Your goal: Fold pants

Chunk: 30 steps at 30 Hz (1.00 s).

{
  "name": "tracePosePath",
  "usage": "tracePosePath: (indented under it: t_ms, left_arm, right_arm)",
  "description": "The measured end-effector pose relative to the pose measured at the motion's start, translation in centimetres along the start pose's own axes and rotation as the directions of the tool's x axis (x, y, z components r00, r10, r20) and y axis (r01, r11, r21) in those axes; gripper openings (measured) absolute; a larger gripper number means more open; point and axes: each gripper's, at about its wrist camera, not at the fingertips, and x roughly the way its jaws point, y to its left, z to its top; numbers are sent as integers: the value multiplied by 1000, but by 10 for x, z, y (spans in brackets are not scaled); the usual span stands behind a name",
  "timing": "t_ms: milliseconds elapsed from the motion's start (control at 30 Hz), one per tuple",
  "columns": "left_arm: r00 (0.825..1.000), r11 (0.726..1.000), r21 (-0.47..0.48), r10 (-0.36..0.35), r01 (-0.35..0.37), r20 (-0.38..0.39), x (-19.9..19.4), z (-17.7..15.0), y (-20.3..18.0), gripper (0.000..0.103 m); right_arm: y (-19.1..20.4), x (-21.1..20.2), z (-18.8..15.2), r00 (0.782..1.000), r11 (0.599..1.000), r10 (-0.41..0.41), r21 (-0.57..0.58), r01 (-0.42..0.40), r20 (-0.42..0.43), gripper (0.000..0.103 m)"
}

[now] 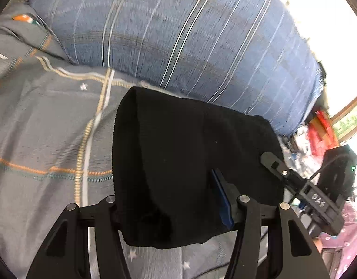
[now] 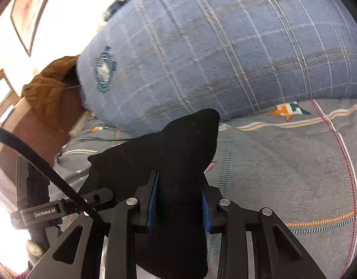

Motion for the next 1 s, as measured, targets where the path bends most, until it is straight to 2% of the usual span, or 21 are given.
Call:
tracePosePath:
  t_ms: [133,233,267,333,467,500,567,700,833,867,933,1000]
  left_arm:
    - [997,999,-29,26,-29,-74,44,-2,9,56]
    - [995,998,-65,-15,9,-95,52,-7,22,61]
    - [994,997,-76,-39,31,-103,48,-8,25,61]
    - [993,997,-67,-43,36,-106,38,-9,27,61]
    - [999,999,-10,-33,32,-31,-6,-7,22,61]
    - [1000,1000,-10,-29,29,4,-15,-2,20,61]
    - [998,999,-20,-40,41,46,-22,11,17,62]
    - [999,999,-30,-39,40,37,6,33,9,63]
    - [998,996,-90,-18,12,-63,56,34,22,63]
    - [998,995,-100,-8,1,-69,62,31,26,63]
    - [998,996,-93,-12,6,-58,60,29,28,63]
    - [998,997,-84,-6,2,-55,49,27,26,63]
  right_arm:
    - [-24,22,-4,998,998,-53,20,54,-47,35]
    - [-39,36,-13,990,993,-109,25,112,-85,49]
    - [-41,36,-15,989,992,-126,19,128,-83,53]
    - [-40,30,-16,985,987,-161,-19,160,-68,62]
    - [-31,10,-12,970,966,-243,-88,242,-4,63]
    - [-27,3,-11,969,964,-246,-96,247,24,63]
    - [-20,-12,-10,978,975,-197,-90,203,64,62]
    - [-9,-14,-17,995,994,-82,-63,85,54,61]
    - [-6,0,-35,992,989,-120,-88,122,22,61]
    - [-8,4,-39,991,987,-134,-91,134,4,61]
    - [-14,13,-45,989,987,-142,-83,139,-29,61]
    - [-16,10,-47,990,987,-140,-79,138,-21,61]
